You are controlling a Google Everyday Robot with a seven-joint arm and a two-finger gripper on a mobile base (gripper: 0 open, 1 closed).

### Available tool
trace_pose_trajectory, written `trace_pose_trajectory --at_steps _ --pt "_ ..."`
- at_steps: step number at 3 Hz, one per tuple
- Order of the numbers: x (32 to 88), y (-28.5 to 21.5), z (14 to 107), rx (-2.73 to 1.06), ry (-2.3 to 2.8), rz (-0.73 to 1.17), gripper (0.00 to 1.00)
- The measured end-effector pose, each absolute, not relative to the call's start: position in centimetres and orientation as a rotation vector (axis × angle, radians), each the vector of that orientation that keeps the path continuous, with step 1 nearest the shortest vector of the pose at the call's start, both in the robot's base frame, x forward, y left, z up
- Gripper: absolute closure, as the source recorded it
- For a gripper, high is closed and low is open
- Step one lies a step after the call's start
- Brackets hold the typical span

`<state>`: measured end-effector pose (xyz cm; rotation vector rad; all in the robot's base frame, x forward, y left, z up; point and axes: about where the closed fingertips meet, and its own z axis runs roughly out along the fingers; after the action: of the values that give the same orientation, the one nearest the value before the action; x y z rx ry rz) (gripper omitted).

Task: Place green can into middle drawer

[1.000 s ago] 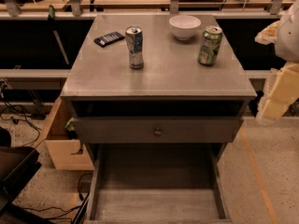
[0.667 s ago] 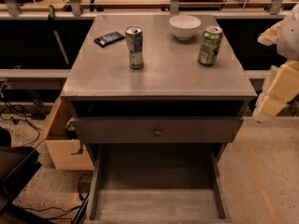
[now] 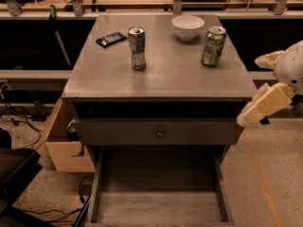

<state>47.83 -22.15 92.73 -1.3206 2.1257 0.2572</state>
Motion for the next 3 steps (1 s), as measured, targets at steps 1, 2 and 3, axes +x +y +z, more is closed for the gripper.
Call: trace_pose_trajectory --at_steps 1,2,3 --pt "52.2 -21.1 92.7 -1.179 1.938 0.346 0.00" --pt "56.5 -20.9 94.0 -1.027 1.803 0.344 0.00" --pt "58.3 -21.5 95.1 -0.959 1.772 0.288 0.00"
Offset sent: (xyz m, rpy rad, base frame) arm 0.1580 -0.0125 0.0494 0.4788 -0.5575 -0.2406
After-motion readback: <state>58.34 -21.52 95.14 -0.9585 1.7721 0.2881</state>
